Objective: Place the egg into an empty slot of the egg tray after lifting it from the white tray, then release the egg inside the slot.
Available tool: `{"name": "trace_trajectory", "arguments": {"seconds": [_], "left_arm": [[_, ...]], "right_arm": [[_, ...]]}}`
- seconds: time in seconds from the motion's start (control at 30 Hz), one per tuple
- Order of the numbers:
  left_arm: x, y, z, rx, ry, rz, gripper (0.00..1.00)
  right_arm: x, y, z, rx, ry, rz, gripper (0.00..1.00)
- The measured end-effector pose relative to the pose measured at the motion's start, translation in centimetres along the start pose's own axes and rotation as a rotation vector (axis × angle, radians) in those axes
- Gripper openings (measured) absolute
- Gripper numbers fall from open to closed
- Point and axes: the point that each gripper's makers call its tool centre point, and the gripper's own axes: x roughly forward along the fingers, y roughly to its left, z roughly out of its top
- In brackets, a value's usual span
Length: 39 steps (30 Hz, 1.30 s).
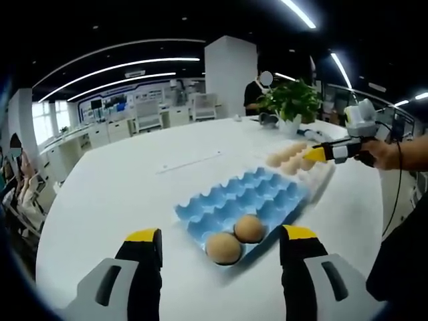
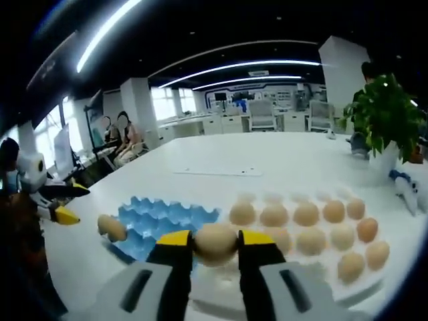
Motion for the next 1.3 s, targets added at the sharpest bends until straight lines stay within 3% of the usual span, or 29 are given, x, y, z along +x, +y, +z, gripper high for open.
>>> {"name": "trace_trajectory", "arguments": {"seconds": [0.43, 0.7, 0.93, 1.3], "left_arm": [[0.0, -0.3, 0.0, -0.006, 0.005, -0.009, 0.71], [0.1, -0.2, -0.3, -0.005, 0.011, -0.016, 0.71], [0.0, 0.2, -0.3, -0.005, 0.009, -0.009, 0.71], [0.1, 0.6, -0.2, -0.013, -0.001, -0.001, 0.68]], "right_arm": [[2.8, 7.5, -0.2, -0.044, 0.016, 0.175, 0.26], [4.4, 10.8, -0.5, -0.047, 0.022, 0.249, 0.26], [5.2, 12.4, -1.4, -0.075, 0.048, 0.288, 0.26], [6.1, 13.0, -2.6, -0.088, 0.076, 0.310, 0.26]]}}
